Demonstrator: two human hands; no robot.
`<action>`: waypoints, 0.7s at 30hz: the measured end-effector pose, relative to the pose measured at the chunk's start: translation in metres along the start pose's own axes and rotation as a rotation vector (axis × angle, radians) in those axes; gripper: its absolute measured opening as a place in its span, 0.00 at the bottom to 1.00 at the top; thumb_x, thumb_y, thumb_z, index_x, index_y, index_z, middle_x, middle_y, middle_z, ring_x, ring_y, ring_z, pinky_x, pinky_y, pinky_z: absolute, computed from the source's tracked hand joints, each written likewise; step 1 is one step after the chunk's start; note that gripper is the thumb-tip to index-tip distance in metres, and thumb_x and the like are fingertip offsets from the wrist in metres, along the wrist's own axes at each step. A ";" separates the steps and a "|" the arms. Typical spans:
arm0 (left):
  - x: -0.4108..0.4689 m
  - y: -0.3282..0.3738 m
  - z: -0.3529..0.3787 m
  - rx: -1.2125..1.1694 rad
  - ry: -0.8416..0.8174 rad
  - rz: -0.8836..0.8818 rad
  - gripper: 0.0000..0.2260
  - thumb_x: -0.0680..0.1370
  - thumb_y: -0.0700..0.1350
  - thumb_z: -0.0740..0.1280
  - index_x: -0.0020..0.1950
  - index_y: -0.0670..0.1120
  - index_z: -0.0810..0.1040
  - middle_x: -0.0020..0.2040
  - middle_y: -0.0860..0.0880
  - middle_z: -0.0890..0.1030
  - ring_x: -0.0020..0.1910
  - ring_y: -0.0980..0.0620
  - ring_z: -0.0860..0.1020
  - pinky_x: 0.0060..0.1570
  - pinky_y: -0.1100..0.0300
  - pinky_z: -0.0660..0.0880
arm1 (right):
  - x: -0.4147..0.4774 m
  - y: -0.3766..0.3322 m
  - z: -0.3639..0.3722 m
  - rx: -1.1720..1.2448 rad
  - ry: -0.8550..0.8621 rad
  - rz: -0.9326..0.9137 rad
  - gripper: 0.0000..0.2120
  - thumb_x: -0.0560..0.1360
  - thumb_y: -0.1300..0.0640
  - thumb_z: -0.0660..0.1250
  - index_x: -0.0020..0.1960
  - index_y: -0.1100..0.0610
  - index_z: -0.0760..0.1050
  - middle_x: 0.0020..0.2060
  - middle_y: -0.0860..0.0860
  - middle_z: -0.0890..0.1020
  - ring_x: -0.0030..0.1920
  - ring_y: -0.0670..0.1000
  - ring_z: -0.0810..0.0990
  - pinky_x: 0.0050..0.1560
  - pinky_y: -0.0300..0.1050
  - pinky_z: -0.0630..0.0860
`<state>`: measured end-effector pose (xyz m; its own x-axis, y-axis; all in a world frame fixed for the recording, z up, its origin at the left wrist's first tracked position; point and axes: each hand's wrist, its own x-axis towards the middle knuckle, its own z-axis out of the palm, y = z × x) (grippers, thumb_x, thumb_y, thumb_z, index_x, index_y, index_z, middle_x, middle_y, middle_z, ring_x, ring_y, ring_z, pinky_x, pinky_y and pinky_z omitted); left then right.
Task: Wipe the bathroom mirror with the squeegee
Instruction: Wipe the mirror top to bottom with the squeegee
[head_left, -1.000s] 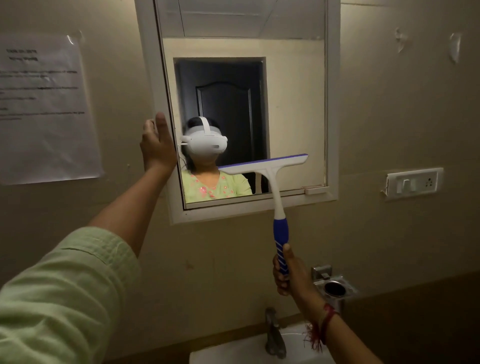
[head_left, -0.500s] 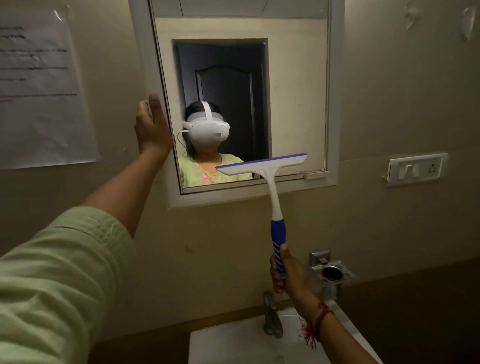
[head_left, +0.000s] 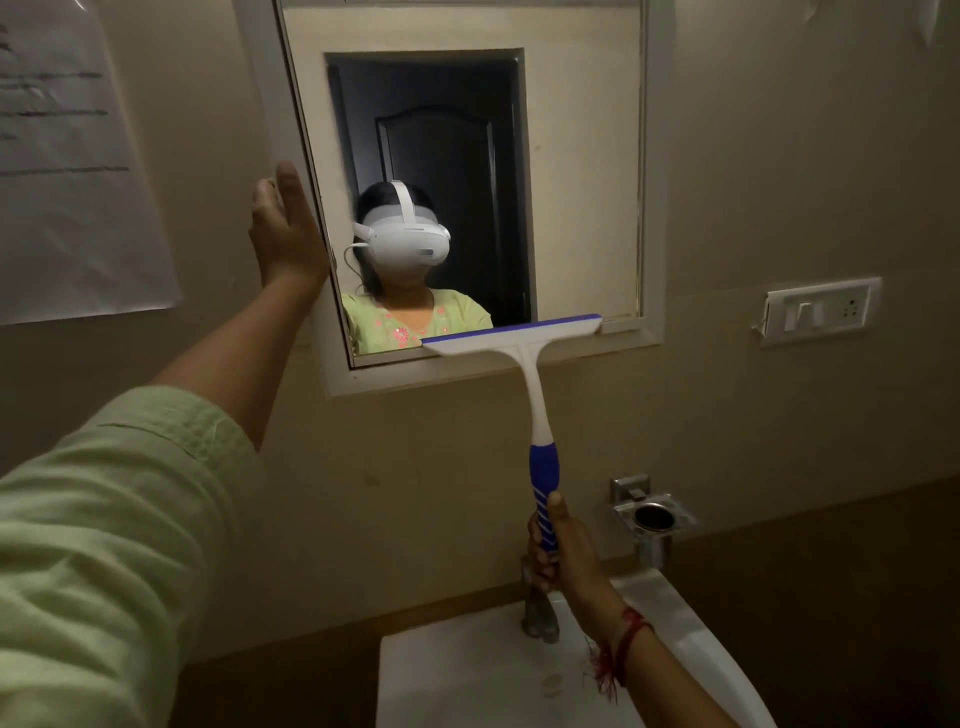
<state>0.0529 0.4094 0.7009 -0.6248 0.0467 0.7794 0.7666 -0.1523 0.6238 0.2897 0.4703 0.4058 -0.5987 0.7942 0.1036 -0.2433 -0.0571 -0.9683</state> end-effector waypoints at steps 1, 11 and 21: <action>0.000 0.000 -0.001 0.001 -0.001 0.002 0.13 0.80 0.56 0.49 0.35 0.57 0.60 0.54 0.43 0.79 0.56 0.46 0.74 0.52 0.59 0.67 | -0.001 -0.001 -0.001 -0.010 -0.002 0.007 0.35 0.53 0.21 0.61 0.29 0.55 0.65 0.17 0.46 0.67 0.17 0.45 0.63 0.19 0.33 0.62; 0.002 -0.001 0.000 -0.005 -0.019 -0.003 0.13 0.80 0.56 0.49 0.37 0.55 0.63 0.53 0.42 0.79 0.56 0.44 0.74 0.50 0.58 0.68 | -0.016 -0.011 -0.006 -0.051 0.005 0.037 0.26 0.65 0.30 0.54 0.30 0.54 0.65 0.19 0.46 0.66 0.18 0.44 0.61 0.20 0.33 0.60; 0.003 -0.002 0.000 -0.007 -0.013 0.003 0.15 0.79 0.57 0.49 0.38 0.51 0.64 0.47 0.37 0.77 0.49 0.42 0.75 0.45 0.54 0.69 | -0.034 -0.057 0.016 0.105 0.058 -0.143 0.32 0.54 0.21 0.60 0.26 0.52 0.69 0.19 0.46 0.67 0.18 0.44 0.63 0.19 0.34 0.61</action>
<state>0.0497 0.4095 0.7018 -0.6202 0.0595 0.7822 0.7677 -0.1590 0.6208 0.3113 0.4368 0.4610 -0.5082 0.8319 0.2229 -0.4028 -0.0009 -0.9153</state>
